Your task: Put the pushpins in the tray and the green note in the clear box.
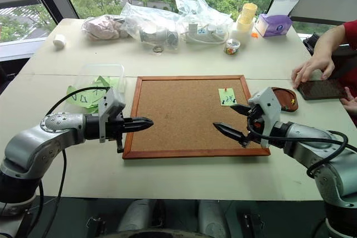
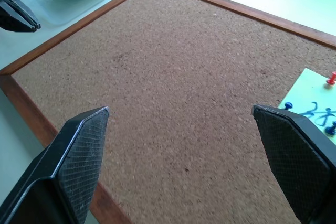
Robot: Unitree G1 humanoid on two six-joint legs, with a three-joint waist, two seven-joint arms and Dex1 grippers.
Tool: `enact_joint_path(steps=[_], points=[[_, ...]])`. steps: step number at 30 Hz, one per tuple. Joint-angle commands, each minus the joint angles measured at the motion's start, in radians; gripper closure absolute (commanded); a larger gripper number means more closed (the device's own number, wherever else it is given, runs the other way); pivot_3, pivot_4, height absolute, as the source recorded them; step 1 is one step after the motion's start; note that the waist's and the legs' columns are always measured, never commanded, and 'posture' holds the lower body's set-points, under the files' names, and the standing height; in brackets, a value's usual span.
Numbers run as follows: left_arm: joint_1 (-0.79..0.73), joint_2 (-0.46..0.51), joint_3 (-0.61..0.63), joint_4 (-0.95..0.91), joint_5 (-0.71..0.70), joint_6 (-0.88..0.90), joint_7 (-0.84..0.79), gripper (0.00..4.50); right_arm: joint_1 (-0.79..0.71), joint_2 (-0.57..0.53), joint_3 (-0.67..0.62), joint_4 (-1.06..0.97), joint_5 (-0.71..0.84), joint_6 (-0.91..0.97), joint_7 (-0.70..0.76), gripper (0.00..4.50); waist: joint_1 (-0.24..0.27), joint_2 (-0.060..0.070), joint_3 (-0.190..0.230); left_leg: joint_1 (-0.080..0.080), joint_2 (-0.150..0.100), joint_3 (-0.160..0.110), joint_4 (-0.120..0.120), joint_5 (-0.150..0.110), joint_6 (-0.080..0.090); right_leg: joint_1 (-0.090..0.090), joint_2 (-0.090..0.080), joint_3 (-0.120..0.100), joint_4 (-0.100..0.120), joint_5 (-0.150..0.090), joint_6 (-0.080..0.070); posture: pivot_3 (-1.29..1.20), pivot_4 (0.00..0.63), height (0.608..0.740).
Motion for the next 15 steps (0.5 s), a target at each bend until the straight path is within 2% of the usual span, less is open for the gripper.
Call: enact_joint_path(steps=[1, 15], points=[[0.000, -0.004, 0.004, -0.020, 0.011, -0.024, 0.006, 4.47, -0.001, -0.011, -0.004, 0.016, -0.014, -0.031, 0.013, 0.00, 0.000, 0.000, 0.000, 0.000, 0.000, 0.000, 0.000, 0.000, 0.000, 0.000, 0.000, 0.000, 0.000, 0.000, 0.000, 0.00, 0.150, 0.735], [-0.032, -0.043, 0.000, -0.011, 0.018, -0.022, 0.027, 4.47, -0.031, 0.015, 0.055, 0.037, -0.076, -0.054, -0.051, 0.00, 0.003, 0.000, 0.000, 0.000, -0.001, 0.000, 0.000, 0.000, 0.000, 0.000, 0.000, 0.000, 0.000, 0.000, 0.000, 0.00, 0.150, 0.735]])
